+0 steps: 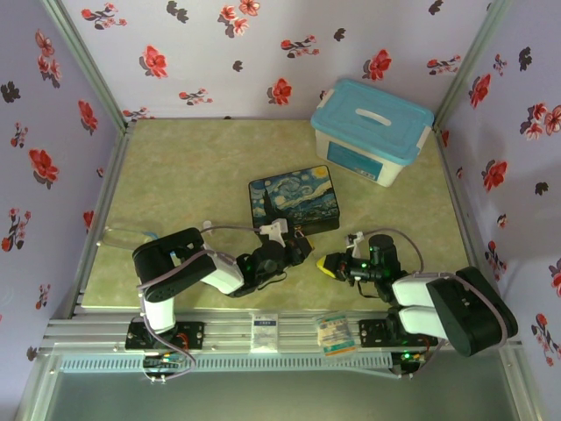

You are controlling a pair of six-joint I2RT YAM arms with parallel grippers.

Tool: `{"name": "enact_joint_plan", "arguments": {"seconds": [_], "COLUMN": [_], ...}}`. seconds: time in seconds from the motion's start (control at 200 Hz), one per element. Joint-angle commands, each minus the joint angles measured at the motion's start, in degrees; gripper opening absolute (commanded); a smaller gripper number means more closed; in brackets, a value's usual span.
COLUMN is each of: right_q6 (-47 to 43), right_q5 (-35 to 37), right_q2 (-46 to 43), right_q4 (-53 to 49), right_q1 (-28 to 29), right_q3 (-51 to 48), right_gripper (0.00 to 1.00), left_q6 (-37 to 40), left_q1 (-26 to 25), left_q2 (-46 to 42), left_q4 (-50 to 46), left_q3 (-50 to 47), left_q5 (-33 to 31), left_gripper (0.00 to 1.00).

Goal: Unlock the padlock with the key

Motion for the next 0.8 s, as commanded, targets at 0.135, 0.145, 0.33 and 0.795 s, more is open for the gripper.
{"name": "enact_joint_plan", "arguments": {"seconds": [0.135, 0.145, 0.33, 0.795], "right_q6": [-0.04, 0.03, 0.43, 1.95], "right_q5": [-0.69, -0.73, -0.94, -1.29], "right_q2": [0.29, 0.33, 1.1, 7.95], "right_q4": [3.59, 3.71, 5.01, 11.74], "right_q1": [-0.66, -0.62, -0.67, -0.84], "right_q3": [0.97, 0.96, 1.24, 2.63], "right_gripper": [0.0, 0.0, 0.0, 0.0], "left_q6": [-4.16, -4.19, -4.71, -5.6], "left_q1": [0.08, 0.1, -0.07, -0.53], "left_q2": [0.69, 0.68, 1.1, 2.28], "left_q4": [3.26, 3.13, 3.57, 6.34], "left_q3": [-0.33, -0.32, -0.75, 0.05], "left_q5": [2.78, 2.84, 2.98, 3.97], "left_gripper": [0.0, 0.0, 0.0, 0.0]}}
